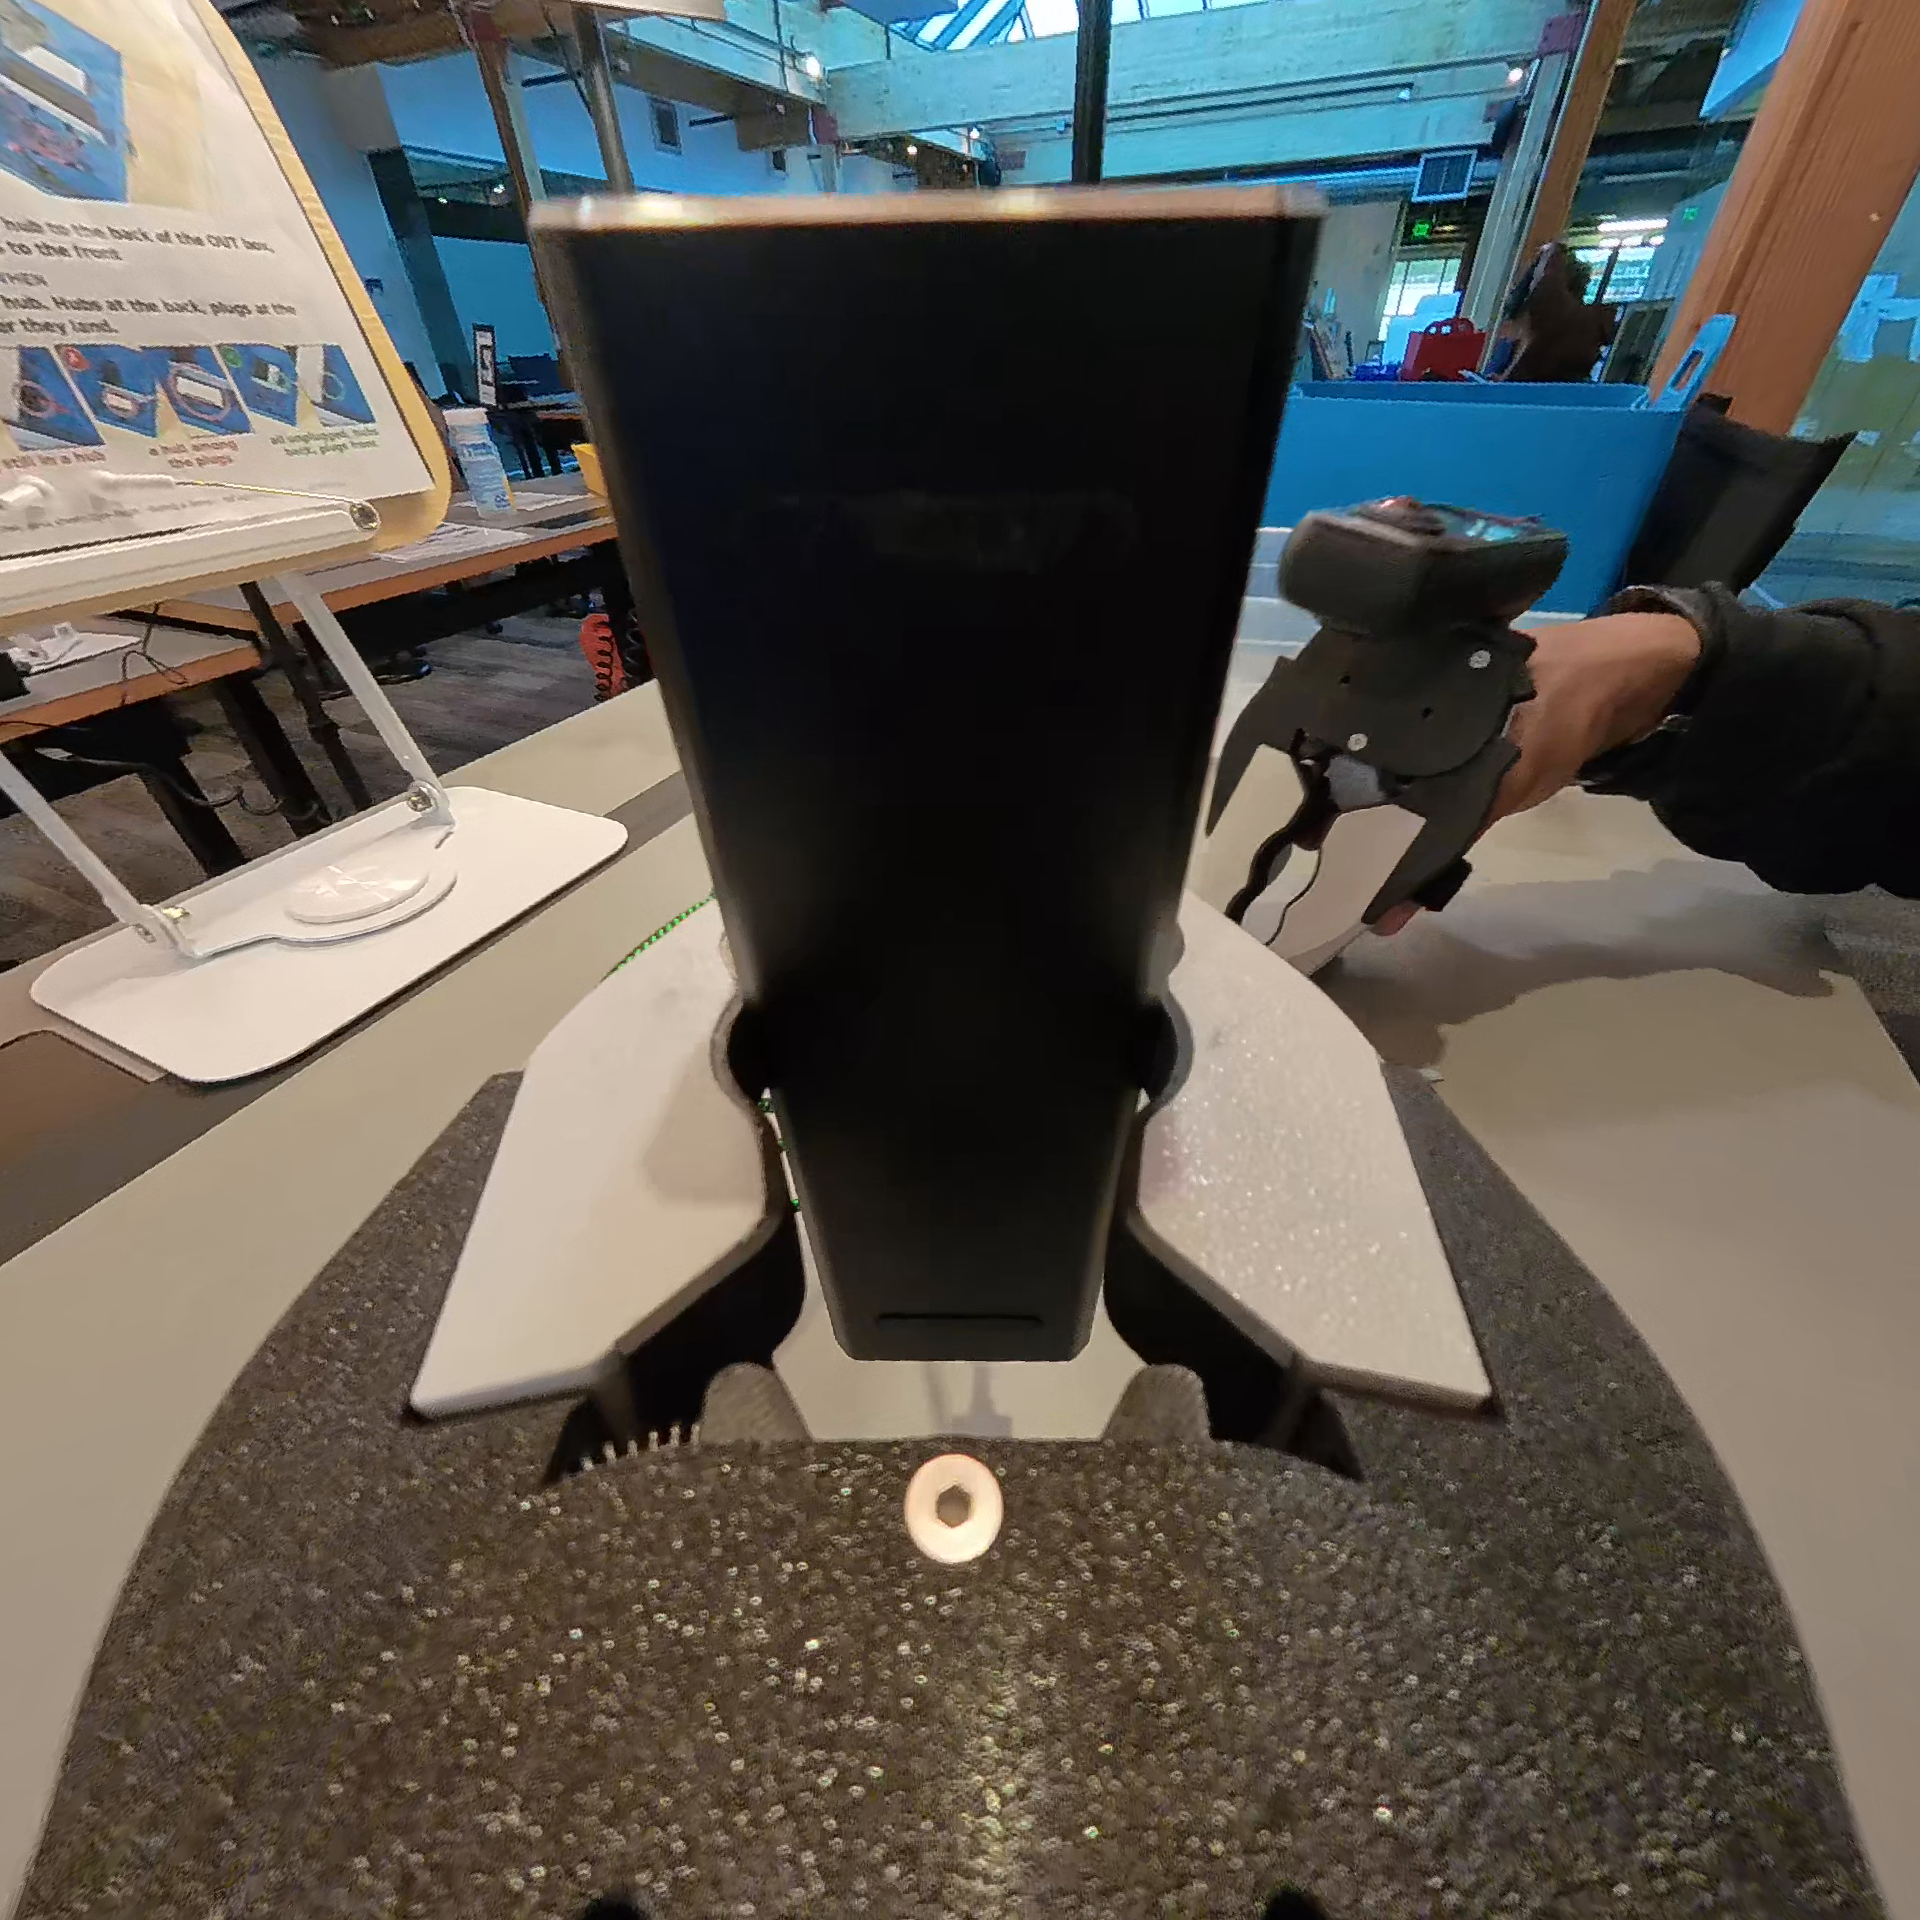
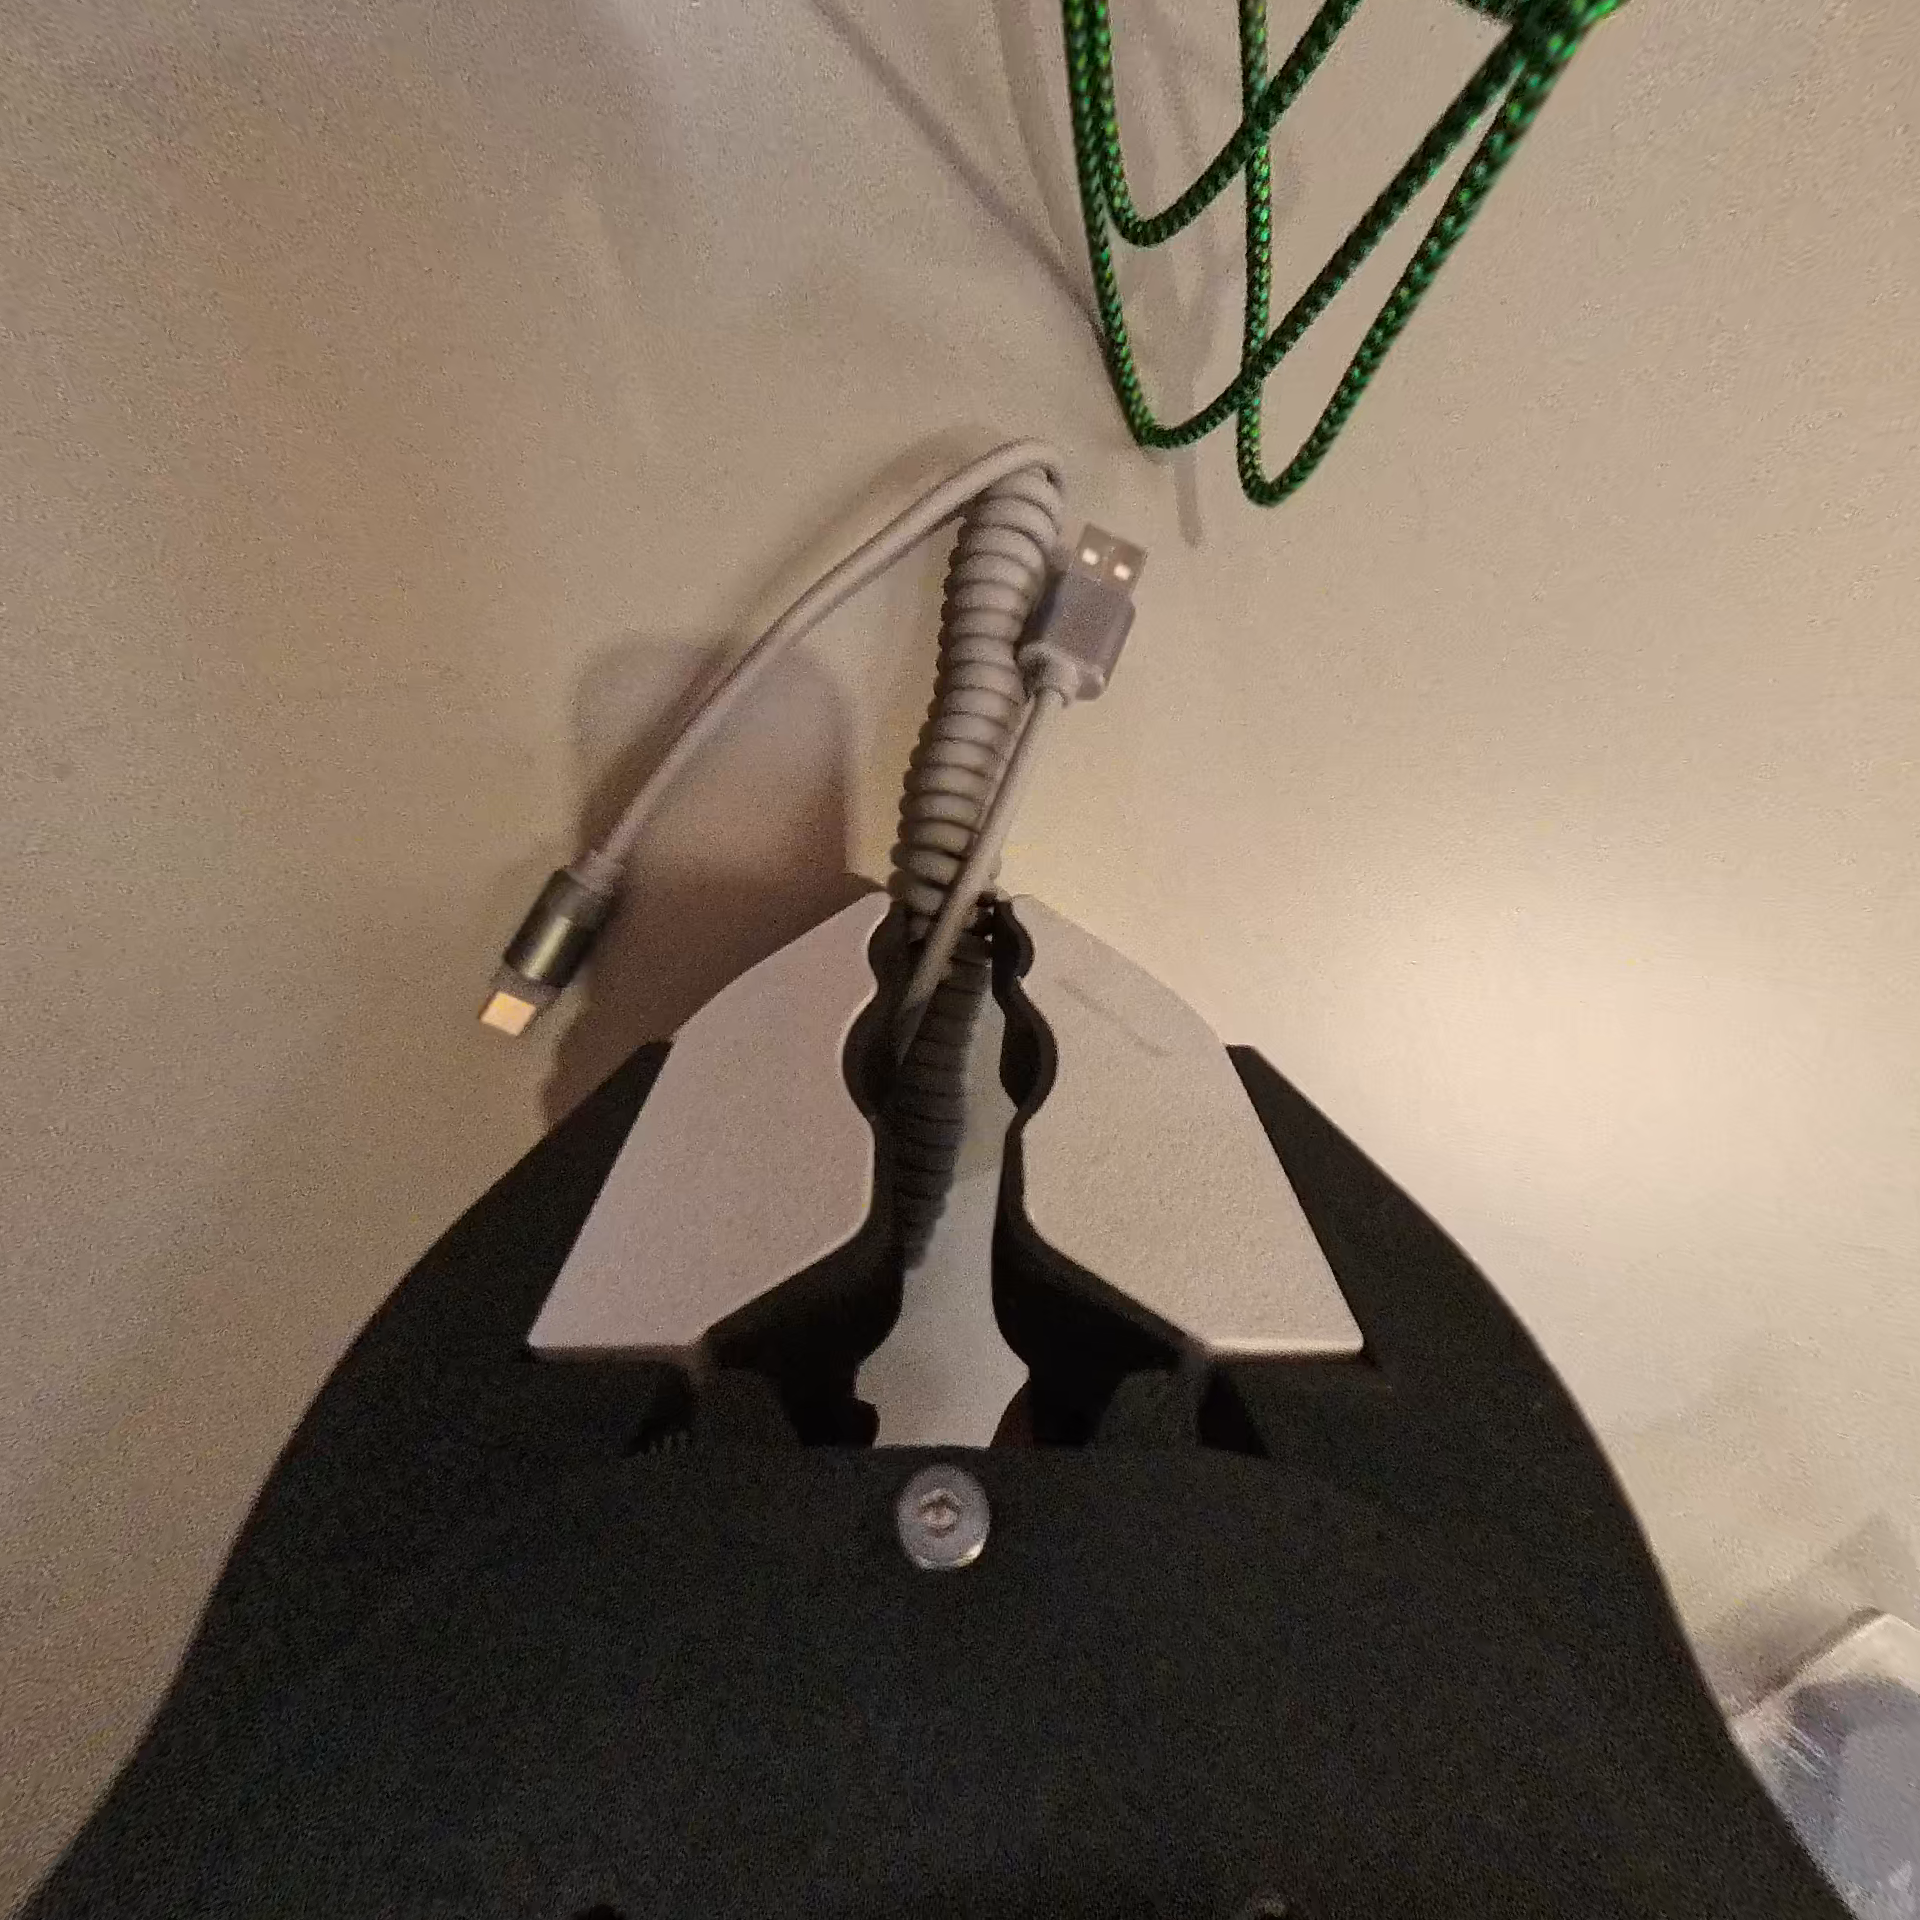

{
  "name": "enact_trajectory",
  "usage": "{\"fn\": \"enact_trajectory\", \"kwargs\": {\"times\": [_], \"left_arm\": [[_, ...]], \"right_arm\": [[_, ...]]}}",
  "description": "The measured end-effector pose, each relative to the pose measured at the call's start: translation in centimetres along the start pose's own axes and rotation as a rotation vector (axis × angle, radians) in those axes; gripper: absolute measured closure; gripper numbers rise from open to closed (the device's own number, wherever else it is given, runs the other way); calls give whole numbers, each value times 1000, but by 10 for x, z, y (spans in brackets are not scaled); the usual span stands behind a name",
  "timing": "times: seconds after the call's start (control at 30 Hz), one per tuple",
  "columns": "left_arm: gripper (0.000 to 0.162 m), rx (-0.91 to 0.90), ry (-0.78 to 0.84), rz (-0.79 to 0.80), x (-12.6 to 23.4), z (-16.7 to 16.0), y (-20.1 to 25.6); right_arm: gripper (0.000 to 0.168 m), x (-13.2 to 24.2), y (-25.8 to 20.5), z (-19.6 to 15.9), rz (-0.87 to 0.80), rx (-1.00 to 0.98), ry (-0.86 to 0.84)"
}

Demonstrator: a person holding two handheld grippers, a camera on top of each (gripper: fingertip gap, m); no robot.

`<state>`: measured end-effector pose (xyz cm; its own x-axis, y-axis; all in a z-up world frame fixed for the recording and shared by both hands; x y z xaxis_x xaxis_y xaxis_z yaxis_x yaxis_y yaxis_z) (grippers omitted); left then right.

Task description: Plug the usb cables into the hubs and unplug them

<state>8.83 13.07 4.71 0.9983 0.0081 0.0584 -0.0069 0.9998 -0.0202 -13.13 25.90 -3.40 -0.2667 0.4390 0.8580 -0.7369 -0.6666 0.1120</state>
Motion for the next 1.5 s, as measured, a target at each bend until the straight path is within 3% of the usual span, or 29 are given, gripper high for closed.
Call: {"fn": "enact_trajectory", "kwargs": {"times": [0.03,0.23,0.47,0.6,0.73,0.87,1.03,1.2,1.33,1.5], "left_arm": [[91,2,2,4,1,0,-1],[91,17,3,19,1,1,-2],[91,39,-8,23,-1,0,-2],[91,38,-9,17,-2,0,0],[91,34,-15,14,-4,-1,2],[91,32,-24,10,-6,-3,3],[91,38,-24,-2,-9,-5,4],[91,36,-39,-10,-12,-9,6],[91,37,-44,-12,-12,-11,6],[91,48,-55,-11,-11,-12,4]], "right_arm": [[155,6,0,1,-9,-1,18],[155,73,8,-2,-52,-56,178],[156,207,38,-29,-216,-169,356],[156,286,60,-62,-445,-226,359],[156,330,71,-113,-570,-317,293],[156,318,71,-168,-504,-423,193],[155,260,69,-219,-348,-513,56],[155,207,78,-246,-245,-437,-157],[154,189,91,-268,-262,-320,-350],[141,205,102,-258,-313,-325,-286]]}}
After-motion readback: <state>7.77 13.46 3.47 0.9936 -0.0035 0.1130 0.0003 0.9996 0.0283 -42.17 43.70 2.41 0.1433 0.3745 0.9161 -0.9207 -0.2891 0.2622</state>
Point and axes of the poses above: each gripper's, where its closed fingertips meet, x back along the fingers, z out of its top, y = z × x across the jaws, the point moved 7 cm from there along x, back along the fingers, and after that the axes turned 1 degree about y, right-handed, at the moved point
